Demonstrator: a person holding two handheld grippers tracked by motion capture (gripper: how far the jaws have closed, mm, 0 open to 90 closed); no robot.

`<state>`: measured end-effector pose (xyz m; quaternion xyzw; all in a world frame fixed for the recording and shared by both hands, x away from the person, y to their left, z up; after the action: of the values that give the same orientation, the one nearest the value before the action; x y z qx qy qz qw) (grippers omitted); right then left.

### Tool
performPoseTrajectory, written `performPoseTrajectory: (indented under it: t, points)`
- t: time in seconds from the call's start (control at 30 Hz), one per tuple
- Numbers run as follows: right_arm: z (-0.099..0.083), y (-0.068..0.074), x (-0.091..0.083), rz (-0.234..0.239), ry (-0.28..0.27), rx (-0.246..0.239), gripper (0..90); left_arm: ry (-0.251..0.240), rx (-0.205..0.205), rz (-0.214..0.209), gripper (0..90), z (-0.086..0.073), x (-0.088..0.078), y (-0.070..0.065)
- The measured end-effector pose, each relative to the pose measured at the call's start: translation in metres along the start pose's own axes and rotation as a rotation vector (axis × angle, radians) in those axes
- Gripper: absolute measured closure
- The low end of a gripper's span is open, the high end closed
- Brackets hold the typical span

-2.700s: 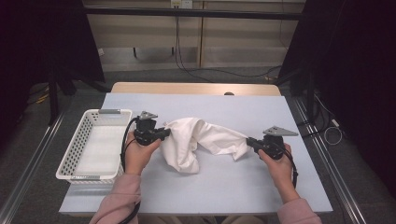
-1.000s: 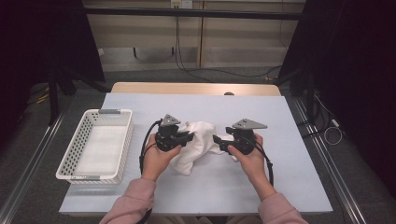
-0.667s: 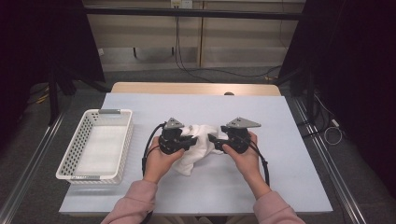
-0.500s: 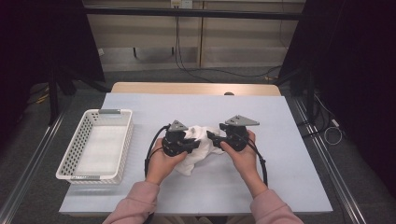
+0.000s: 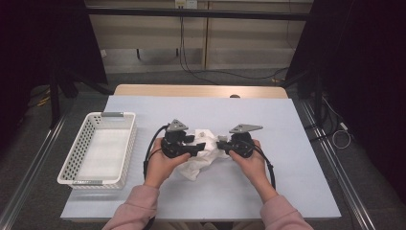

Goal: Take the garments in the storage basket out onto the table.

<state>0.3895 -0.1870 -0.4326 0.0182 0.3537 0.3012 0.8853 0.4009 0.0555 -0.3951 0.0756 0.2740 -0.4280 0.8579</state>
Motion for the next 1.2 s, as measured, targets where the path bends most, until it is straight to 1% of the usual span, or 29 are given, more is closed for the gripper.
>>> performPoseTrajectory:
  t: [0.03,0.07,0.1,0.13,0.17,0.2,0.27,0.3,0.37,0.4,0.43,0.47,0.5,0.53,0.57,0.6,0.63,0.67,0.73,0.77,0.8,0.83,0.9,0.93,0.97,1.0,1.13,1.17,1.2]
  points:
    - [-0.003,-0.001,-0.002,-0.008,0.011,-0.013,89.1,-0.006,-0.014,0.024,34.4,0.0,-0.003,0.005]
    - [-0.003,-0.001,-0.002,-0.008,0.011,-0.013,89.1,-0.006,-0.014,0.024,34.2,0.0,-0.003,0.005]
    - [-0.01,-0.005,-0.007,-0.018,0.037,-0.044,89.1,-0.017,-0.056,0.06,32.3,-0.002,-0.007,0.013]
    - [-0.014,-0.007,-0.009,-0.018,0.044,-0.039,89.1,0.017,-0.027,0.071,29.5,-0.004,-0.01,0.019]
    - [-0.014,-0.007,-0.009,-0.018,0.044,-0.039,89.1,0.017,-0.027,0.071,28.5,-0.004,-0.01,0.019]
    - [-0.02,-0.013,-0.013,-0.022,0.059,-0.04,89.1,-0.022,-0.092,0.095,28.3,-0.007,-0.01,0.024]
    - [-0.026,-0.019,-0.017,-0.032,0.064,-0.036,89.1,-0.004,-0.095,0.113,26.2,-0.01,-0.008,0.028]
    - [-0.028,-0.021,-0.018,-0.043,0.072,-0.041,89.1,0.0,-0.098,0.115,26.0,-0.011,-0.007,0.028]
    - [-0.032,-0.026,-0.02,-0.042,0.063,-0.022,88.9,0.012,-0.098,0.118,26.0,-0.014,-0.003,0.028]
    - [-0.033,-0.028,-0.021,-0.045,0.059,-0.012,88.9,0.047,-0.054,0.111,25.7,-0.015,-0.003,0.03]
    - [-0.033,-0.029,-0.022,-0.043,0.053,-0.008,88.8,0.022,-0.092,0.109,25.4,-0.016,0.001,0.026]
    - [-0.033,-0.029,-0.023,-0.044,0.054,-0.012,88.8,0.061,-0.051,0.107,25.4,-0.017,0.001,0.028]
    - [-0.033,-0.029,-0.023,-0.051,0.052,-0.01,88.5,0.065,-0.048,0.105,25.3,-0.018,0.003,0.027]
    - [-0.033,-0.029,-0.023,-0.055,0.048,-0.005,88.5,0.043,-0.078,0.104,25.3,-0.018,0.006,0.024]
    - [-0.033,-0.029,-0.022,-0.059,0.051,-0.007,88.5,0.08,-0.035,0.091,25.3,-0.019,0.005,0.027]
    - [-0.033,-0.029,-0.022,-0.061,0.049,-0.003,88.4,0.038,-0.078,0.099,25.3,-0.019,0.008,0.023]
    - [-0.032,-0.029,-0.022,-0.067,0.045,0.0,88.4,0.067,-0.043,0.096,25.3,-0.02,0.007,0.025]
    - [-0.032,-0.03,-0.022,-0.076,0.04,-0.004,88.4,0.048,-0.072,0.096,25.4,-0.02,0.009,0.023]
    - [-0.031,-0.031,-0.023,-0.099,0.016,0.004,88.6,0.083,-0.027,0.083,25.8,-0.021,0.01,0.024]
    - [-0.029,-0.033,-0.025,-0.116,-0.005,0.001,88.7,0.093,-0.027,0.089,26.3,-0.022,0.011,0.024]
    - [-0.028,-0.034,-0.027,-0.129,-0.018,0.008,88.7,0.06,-0.062,0.09,26.3,-0.022,0.014,0.021]
    - [-0.026,-0.035,-0.029,-0.134,-0.032,0.014,88.8,0.095,-0.014,0.085,26.3,-0.023,0.012,0.024]
    - [-0.022,-0.039,-0.033,-0.147,-0.045,0.015,88.8,0.097,-0.018,0.083,26.3,-0.023,0.013,0.023]
    - [-0.021,-0.04,-0.034,-0.159,-0.039,0.015,88.8,0.08,-0.031,0.086,26.7,-0.023,0.015,0.022]
    - [-0.021,-0.043,-0.035,-0.162,-0.042,0.009,88.8,0.097,-0.012,0.081,27.5,-0.024,0.015,0.023]
    - [-0.021,-0.044,-0.037,-0.174,-0.043,0.024,88.7,0.089,-0.017,0.082,27.4,-0.024,0.016,0.022]
    - [-0.023,-0.049,-0.039,-0.177,-0.047,0.032,88.5,0.098,0.001,0.078,29.8,-0.024,0.017,0.023]
    - [-0.023,-0.05,-0.039,-0.18,-0.047,0.034,88.5,0.071,-0.035,0.081,30.5,-0.024,0.021,0.02]
    - [-0.024,-0.05,-0.039,-0.181,-0.048,0.037,88.4,0.071,-0.035,0.081,31.6,-0.024,0.021,0.02]
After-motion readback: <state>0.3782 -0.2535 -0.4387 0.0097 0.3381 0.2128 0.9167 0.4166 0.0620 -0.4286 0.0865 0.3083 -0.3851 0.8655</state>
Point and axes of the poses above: each handheld gripper's, and its own axes: x roughly forward along the jaws, z roughly out of its top, y roughly to its left, the point moved 1 cm from there along x, roughly forward along the jaws, and after that the axes turned 8 degrees about x, right-handed, at the moved point
